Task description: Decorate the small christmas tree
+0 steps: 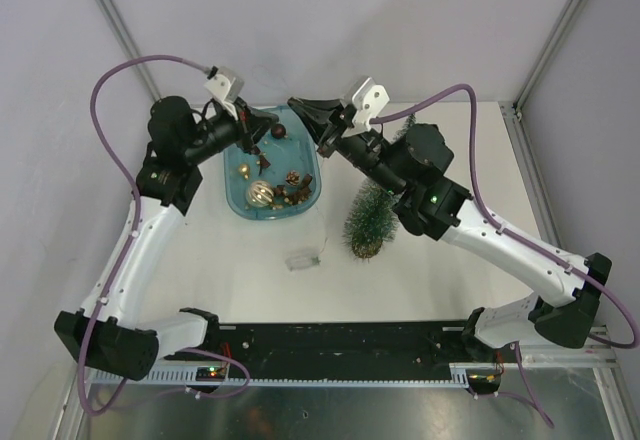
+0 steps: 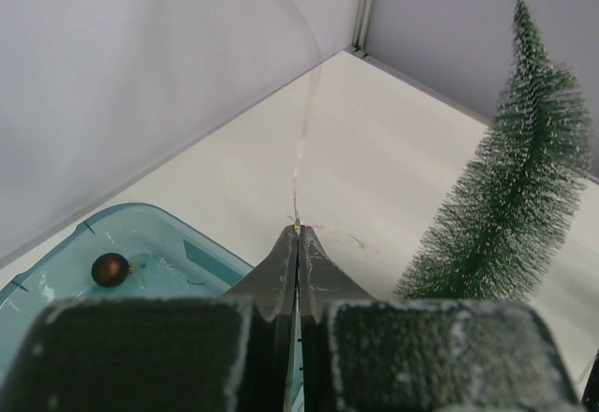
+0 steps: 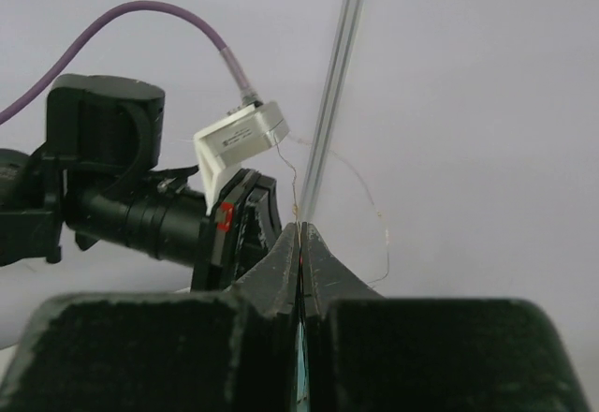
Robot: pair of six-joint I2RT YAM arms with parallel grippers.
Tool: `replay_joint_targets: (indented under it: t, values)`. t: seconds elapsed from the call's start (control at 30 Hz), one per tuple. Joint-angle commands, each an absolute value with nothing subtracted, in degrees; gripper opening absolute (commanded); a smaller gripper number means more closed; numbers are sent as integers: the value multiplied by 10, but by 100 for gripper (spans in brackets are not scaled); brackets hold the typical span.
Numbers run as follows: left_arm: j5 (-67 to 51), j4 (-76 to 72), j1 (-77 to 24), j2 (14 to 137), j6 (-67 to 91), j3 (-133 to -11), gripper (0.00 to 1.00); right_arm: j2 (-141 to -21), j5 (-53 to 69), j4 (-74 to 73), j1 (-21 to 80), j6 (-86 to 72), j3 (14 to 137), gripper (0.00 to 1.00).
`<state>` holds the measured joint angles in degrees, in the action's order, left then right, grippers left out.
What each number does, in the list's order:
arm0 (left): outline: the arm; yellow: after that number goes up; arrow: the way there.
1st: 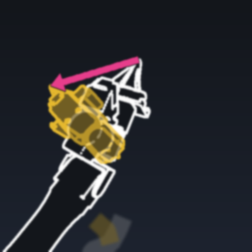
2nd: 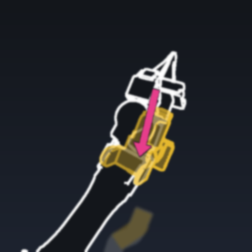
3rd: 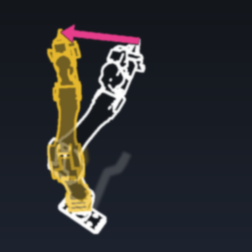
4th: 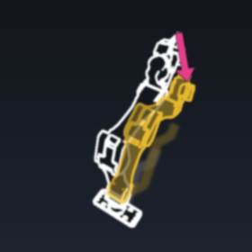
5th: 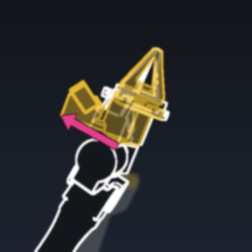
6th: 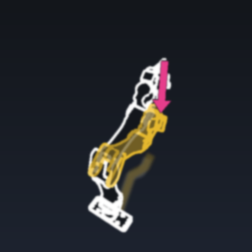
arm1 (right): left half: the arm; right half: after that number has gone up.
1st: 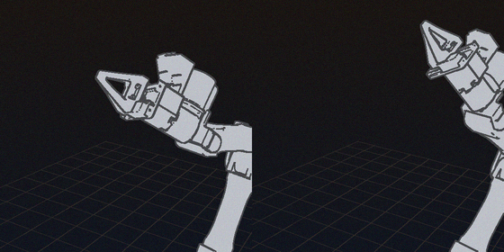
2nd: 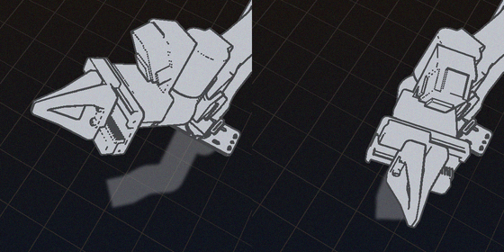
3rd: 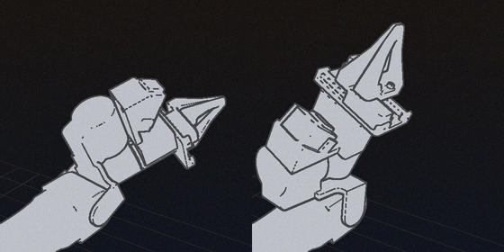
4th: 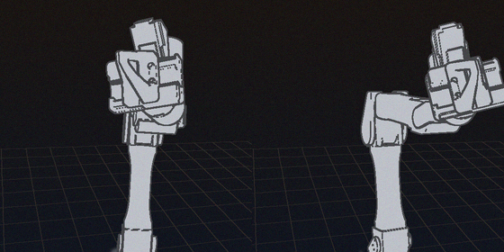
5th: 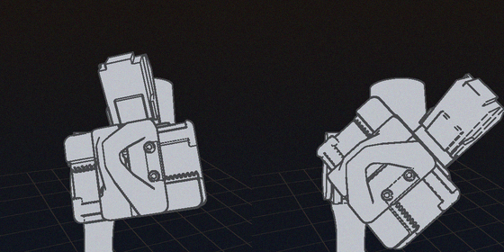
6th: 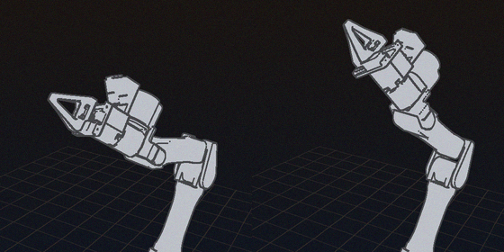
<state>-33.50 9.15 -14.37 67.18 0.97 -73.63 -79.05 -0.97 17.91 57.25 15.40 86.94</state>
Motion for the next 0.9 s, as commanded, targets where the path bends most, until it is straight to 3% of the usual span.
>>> replay_joint_targets:
  t: [0.0,0.13,0.3,0.43,0.63,0.87]
  values:
    - [-384,74,-127,683,44,-788,0,-767,13,194,576,140,865,0]
    - [-398,74,-126,692,39,-811,0,-767,27,183,585,137,862,4]
    - [-399,69,-126,698,13,-836,0,-771,67,140,603,153,867,40]
    - [-371,55,-126,699,-34,-857,0,-774,89,88,612,159,881,58]
    - [-350,11,-126,670,-95,-851,0,-751,115,34,623,157,863,71]
    - [-379,-23,-126,628,-176,-844,0,-698,112,40,630,146,838,74]
